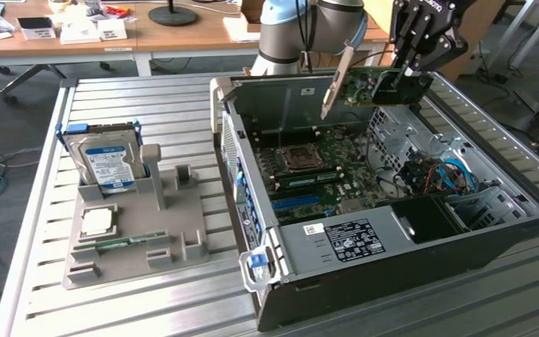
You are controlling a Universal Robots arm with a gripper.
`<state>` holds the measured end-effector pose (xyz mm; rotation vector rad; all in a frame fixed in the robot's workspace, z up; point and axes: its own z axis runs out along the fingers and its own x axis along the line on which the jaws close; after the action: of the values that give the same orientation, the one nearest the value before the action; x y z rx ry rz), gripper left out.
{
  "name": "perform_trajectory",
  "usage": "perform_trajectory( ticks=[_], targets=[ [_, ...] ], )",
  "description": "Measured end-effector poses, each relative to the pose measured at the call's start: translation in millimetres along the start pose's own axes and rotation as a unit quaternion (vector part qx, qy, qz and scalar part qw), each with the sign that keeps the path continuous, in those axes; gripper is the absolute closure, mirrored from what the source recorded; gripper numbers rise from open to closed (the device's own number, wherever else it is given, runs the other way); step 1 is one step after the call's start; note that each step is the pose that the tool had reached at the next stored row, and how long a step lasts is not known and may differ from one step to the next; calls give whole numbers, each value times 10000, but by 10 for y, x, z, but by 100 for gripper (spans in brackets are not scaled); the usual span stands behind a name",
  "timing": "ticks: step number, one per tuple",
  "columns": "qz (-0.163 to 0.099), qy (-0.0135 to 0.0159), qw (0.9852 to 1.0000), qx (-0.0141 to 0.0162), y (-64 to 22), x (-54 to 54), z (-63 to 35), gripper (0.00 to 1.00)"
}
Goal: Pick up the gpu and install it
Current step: 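Insert the gpu into the slot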
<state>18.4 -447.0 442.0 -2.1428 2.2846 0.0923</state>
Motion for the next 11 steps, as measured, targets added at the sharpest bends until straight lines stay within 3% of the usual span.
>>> perform_trajectory(
  ticks=[11],
  targets=[
    [0, 1, 10000, 0, 99, 11, 94, 73]
  ],
)
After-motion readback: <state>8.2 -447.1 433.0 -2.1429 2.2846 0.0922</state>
